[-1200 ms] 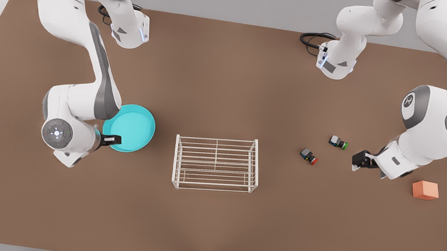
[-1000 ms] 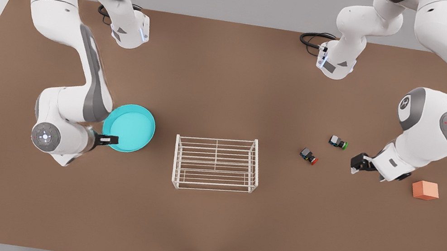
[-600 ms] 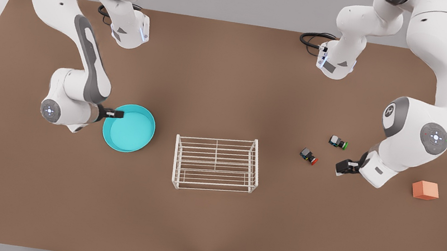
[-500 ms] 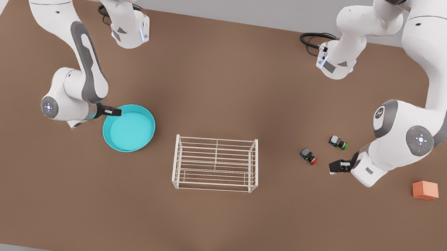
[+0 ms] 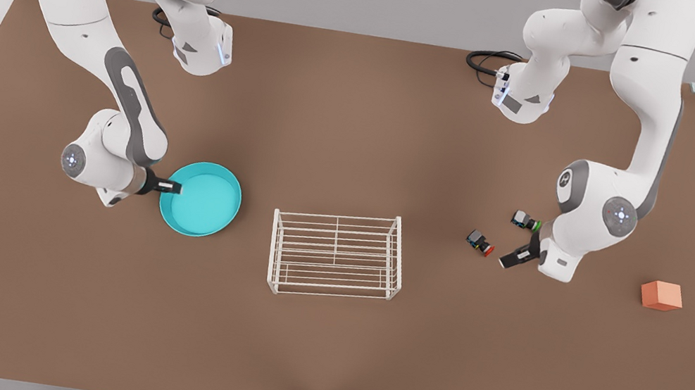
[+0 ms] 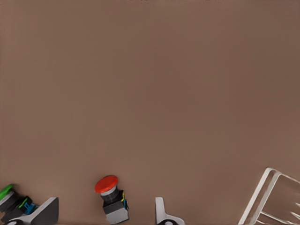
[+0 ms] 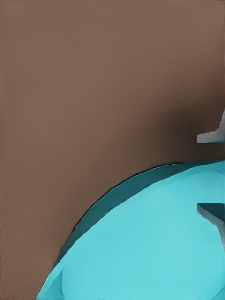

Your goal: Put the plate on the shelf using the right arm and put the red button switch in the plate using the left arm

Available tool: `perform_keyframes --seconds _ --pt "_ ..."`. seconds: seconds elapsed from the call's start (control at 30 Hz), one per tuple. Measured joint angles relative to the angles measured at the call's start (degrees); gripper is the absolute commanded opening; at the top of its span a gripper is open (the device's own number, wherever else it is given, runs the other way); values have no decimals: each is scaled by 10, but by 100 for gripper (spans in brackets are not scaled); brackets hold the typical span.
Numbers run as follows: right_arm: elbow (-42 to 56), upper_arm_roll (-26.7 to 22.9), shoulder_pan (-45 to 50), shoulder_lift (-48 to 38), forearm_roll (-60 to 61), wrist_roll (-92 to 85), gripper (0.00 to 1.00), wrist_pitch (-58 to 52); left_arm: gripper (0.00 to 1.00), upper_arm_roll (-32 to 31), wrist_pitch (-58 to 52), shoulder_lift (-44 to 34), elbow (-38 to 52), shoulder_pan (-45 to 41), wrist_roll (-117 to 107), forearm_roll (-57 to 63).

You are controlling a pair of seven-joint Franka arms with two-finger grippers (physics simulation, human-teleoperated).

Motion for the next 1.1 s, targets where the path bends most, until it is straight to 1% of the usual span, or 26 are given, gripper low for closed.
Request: perform_keyframes --seconds 0.1,0.13,0.3,0.33,0.37,0.4,0.57,0.8,0.93,1.03,1.1 --pt "0 0 0 -1 0 -12 29 6 100 0 24 1 -15 -1 -25 -1" --pt "0 0 0 -1 1 -16 22 7 100 0 35 1 -26 -1 -33 -1" --pt "5 -1 -1 -27 3 -35 21 -3 100 2 66 2 -66 -1 -67 1" --pt "8 -1 -1 -34 3 -38 18 -9 100 2 70 4 -68 0 -73 1" --pt "9 -1 -2 -37 4 -41 10 -15 100 2 74 5 -70 -1 -79 1" --pt "10 -1 -2 -40 5 -45 12 -19 100 2 77 6 -72 -2 -85 2" --pt "42 -1 -4 -72 7 -59 11 -73 100 2 99 9 -101 -13 -111 7" --pt "152 7 6 -91 4 -58 11 -200 100 2 135 29 -124 -16 -139 15" --pt "187 34 39 -110 2 -33 11 -252 100 2 150 38 -129 -36 -155 16" --pt "214 68 43 -117 -6 -3 11 -287 100 2 161 47 -132 -39 -166 17" --pt "233 104 40 -118 -10 23 11 -306 100 2 168 52 -134 -39 -173 17"
